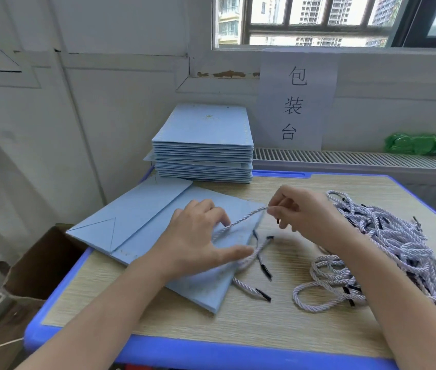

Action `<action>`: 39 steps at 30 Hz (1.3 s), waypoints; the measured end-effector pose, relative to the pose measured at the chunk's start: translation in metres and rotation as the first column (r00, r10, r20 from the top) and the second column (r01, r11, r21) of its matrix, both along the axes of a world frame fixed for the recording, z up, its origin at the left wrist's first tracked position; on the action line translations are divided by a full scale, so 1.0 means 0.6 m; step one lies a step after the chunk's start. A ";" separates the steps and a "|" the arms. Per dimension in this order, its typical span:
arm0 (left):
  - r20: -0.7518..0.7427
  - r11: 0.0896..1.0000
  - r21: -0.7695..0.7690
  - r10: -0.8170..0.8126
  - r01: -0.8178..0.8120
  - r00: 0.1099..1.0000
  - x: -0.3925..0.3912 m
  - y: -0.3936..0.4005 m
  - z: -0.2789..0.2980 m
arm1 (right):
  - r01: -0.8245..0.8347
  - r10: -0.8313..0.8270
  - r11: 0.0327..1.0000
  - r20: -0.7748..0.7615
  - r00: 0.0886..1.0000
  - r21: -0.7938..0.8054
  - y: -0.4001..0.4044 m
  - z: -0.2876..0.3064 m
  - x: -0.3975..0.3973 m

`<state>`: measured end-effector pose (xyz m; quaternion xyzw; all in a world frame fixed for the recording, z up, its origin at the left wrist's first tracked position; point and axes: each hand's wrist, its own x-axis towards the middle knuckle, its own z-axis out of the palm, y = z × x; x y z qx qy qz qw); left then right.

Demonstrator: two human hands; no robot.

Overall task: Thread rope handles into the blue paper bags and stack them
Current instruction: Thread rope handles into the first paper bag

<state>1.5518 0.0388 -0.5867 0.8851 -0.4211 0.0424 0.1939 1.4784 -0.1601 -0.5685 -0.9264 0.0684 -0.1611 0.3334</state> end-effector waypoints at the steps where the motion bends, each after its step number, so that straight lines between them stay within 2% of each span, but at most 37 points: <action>1: 0.001 1.000 0.001 -0.026 0.026 1.000 -0.005 -0.001 0.000 | -0.007 0.003 0.997 0.042 0.999 0.074 0.004 0.000 0.002; 3: -0.004 0.998 0.018 -0.052 0.052 0.999 -0.013 -0.004 -0.001 | -0.036 0.024 0.986 0.074 0.997 0.162 0.011 -0.002 0.005; 6: -0.006 0.998 0.038 -0.046 0.047 0.999 -0.015 -0.005 -0.003 | -0.083 0.075 0.982 0.053 0.996 0.172 0.016 -0.010 0.011; 13: 0.005 0.992 0.119 -0.053 0.053 0.999 -0.021 -0.006 -0.001 | -0.030 0.033 0.998 0.053 0.998 -0.062 0.030 -0.016 0.019; 27: 0.008 0.994 0.103 -0.049 0.048 0.999 -0.019 -0.009 -0.006 | -0.054 0.058 0.972 0.010 0.998 -0.228 0.034 -0.012 0.024; 34: 0.010 0.996 0.072 -0.052 0.051 0.999 -0.013 -0.010 -0.008 | 0.035 -0.023 0.993 0.104 0.994 -0.115 0.037 -0.028 0.029; 39: -0.109 0.996 -0.080 -0.035 0.027 0.993 -0.013 -0.006 -0.002 | -0.034 0.040 0.996 0.075 0.996 -0.077 0.037 -0.027 0.032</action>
